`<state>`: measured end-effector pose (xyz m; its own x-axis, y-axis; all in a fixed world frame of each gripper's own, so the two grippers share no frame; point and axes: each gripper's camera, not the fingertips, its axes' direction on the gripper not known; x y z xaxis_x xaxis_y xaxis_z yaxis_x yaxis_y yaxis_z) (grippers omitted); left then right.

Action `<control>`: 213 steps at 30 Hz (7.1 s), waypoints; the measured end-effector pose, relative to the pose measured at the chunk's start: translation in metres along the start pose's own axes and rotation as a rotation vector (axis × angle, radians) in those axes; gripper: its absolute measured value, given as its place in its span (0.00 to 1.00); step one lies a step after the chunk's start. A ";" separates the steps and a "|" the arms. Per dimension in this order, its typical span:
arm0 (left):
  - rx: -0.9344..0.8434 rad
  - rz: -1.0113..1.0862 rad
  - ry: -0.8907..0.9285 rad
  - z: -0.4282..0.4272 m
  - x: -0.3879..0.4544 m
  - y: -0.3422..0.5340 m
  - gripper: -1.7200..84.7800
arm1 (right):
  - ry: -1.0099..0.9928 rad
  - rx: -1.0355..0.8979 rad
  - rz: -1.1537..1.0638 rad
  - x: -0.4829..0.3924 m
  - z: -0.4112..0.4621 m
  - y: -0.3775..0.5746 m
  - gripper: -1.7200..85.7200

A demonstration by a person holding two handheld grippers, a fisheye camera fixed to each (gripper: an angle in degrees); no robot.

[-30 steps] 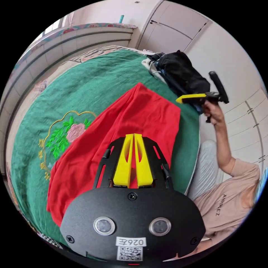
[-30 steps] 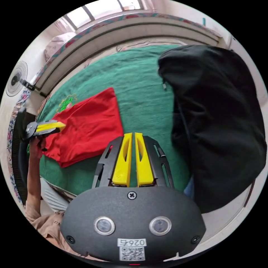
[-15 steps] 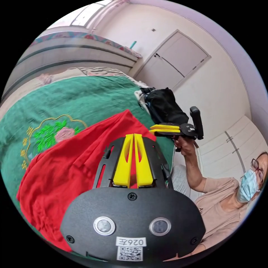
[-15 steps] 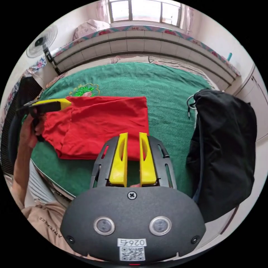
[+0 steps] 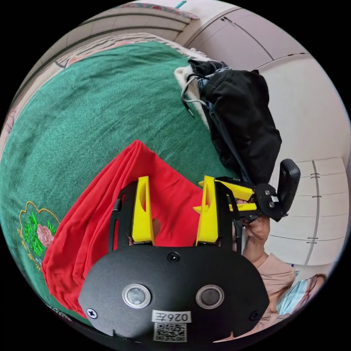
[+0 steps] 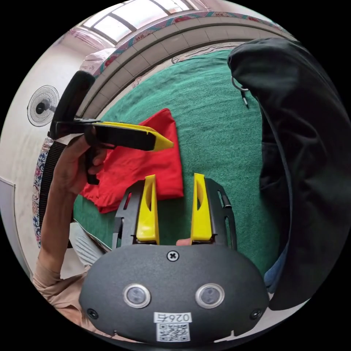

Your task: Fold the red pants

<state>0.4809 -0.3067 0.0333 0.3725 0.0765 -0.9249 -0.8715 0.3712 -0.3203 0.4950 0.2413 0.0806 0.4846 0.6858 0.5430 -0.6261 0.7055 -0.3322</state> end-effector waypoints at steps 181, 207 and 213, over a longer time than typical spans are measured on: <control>0.478 -0.151 -0.218 0.036 -0.352 0.553 0.22 | -0.482 0.004 -0.184 -0.223 0.211 -0.152 0.11; 0.672 -0.234 0.018 -0.065 -0.402 0.682 0.09 | 0.044 0.204 -0.502 -0.513 -0.033 -0.211 0.03; 0.879 -0.069 -0.340 -0.156 -0.247 0.797 0.09 | 0.550 0.581 -0.880 -0.691 -0.148 -0.133 0.03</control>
<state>-0.3554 -0.1740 -0.0256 0.6085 0.2426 -0.7556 -0.3430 0.9390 0.0252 0.3341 -0.2998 -0.3646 0.9950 0.0912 -0.0418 -0.0613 0.8828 0.4656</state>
